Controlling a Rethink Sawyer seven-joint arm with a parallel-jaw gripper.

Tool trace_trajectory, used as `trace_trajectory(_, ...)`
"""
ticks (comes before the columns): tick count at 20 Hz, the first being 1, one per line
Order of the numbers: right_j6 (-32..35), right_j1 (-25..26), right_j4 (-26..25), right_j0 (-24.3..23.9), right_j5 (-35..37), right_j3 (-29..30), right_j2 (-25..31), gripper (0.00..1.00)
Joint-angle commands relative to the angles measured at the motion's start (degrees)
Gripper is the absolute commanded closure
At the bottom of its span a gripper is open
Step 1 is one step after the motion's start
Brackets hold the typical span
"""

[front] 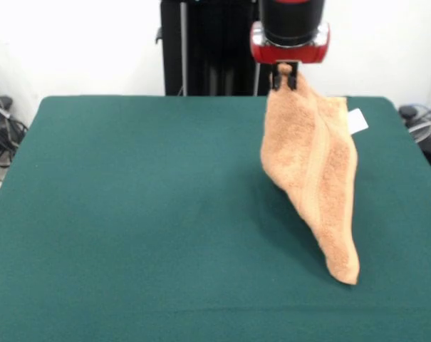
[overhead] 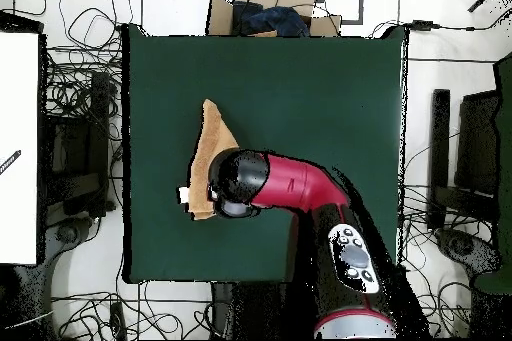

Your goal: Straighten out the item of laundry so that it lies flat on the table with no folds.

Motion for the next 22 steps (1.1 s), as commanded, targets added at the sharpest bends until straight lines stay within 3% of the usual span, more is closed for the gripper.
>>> trace_trajectory(1, -10.7, -0.5, -5.0, -3.6, 7.0, -5.1, 7.3, 1.00)
trace_trajectory(8, -15.2, 2.0, -8.4, -10.2, 11.9, -7.9, 9.9, 1.00)
trace_trajectory(15, -15.8, 1.4, -12.6, -12.4, 19.7, -12.7, 11.5, 1.00)
trace_trajectory(22, -13.9, -0.2, -12.5, -13.9, 17.4, -9.9, 12.6, 1.00)
